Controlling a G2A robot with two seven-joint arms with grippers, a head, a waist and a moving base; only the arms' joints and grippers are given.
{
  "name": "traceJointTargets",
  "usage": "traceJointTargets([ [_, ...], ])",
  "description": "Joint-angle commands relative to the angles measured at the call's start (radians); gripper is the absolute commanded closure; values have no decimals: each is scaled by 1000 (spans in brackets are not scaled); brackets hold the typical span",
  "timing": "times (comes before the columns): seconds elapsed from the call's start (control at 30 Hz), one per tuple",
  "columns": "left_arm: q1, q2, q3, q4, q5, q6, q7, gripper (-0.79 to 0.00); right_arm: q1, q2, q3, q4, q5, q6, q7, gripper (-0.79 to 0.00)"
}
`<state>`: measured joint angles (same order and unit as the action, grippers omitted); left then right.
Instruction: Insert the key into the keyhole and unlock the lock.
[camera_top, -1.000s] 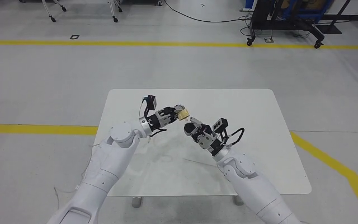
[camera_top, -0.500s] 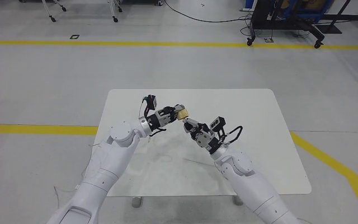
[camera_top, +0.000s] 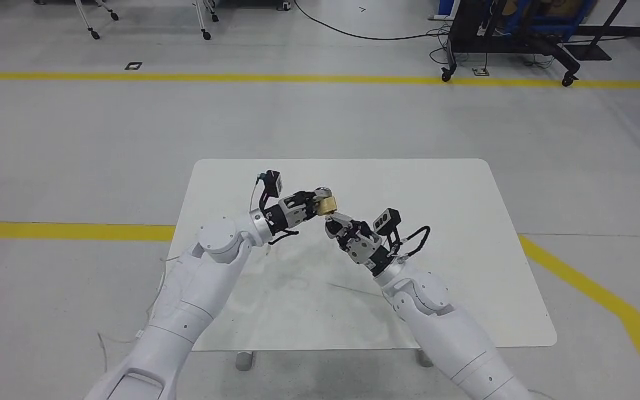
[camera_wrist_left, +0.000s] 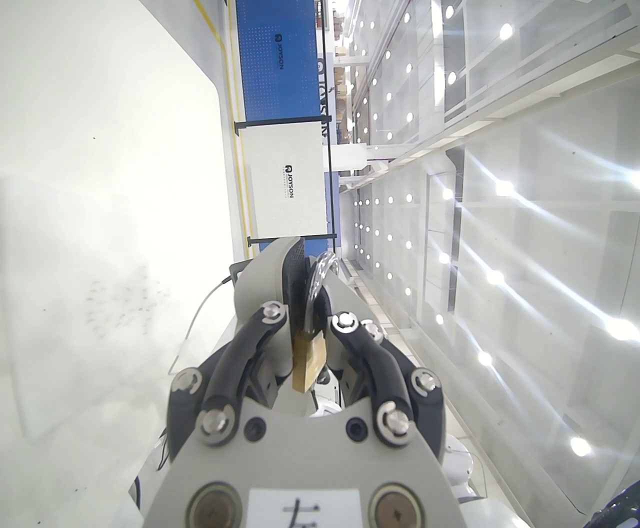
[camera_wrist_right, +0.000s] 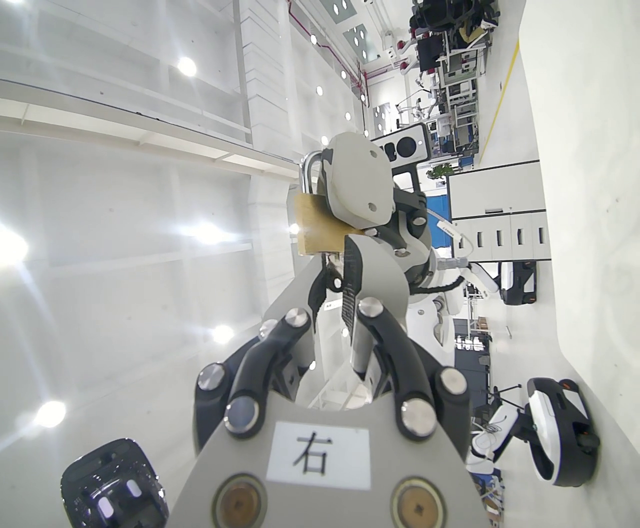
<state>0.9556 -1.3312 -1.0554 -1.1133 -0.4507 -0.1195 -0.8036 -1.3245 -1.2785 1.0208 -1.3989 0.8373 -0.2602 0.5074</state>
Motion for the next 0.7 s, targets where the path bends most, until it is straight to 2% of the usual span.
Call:
traceJointTargets([
  [0.0,1,0,-1,0,-3,0,1,0,-1,-1,1,-1,-3,1,1,-89],
  [0.17,3,-2,3,-3,-2,4,-2,0,-2,-6,3,-1,-4,2,-1,-95],
  [0.2,3,-2,4,-3,-1,5,-2,0,-1,-7,2,0,-2,2,-2,-77],
  [0.23,3,-2,5,-3,-1,5,-2,0,0,-9,2,1,4,2,-1,0],
  [0.43,1,-3,3,0,-1,5,-2,0,-6,-17,18,3,103,0,35,0],
  [0.67,5,-1,-5,-4,1,-7,-3,0,-20,-21,59,24,280,70,132,0],
])
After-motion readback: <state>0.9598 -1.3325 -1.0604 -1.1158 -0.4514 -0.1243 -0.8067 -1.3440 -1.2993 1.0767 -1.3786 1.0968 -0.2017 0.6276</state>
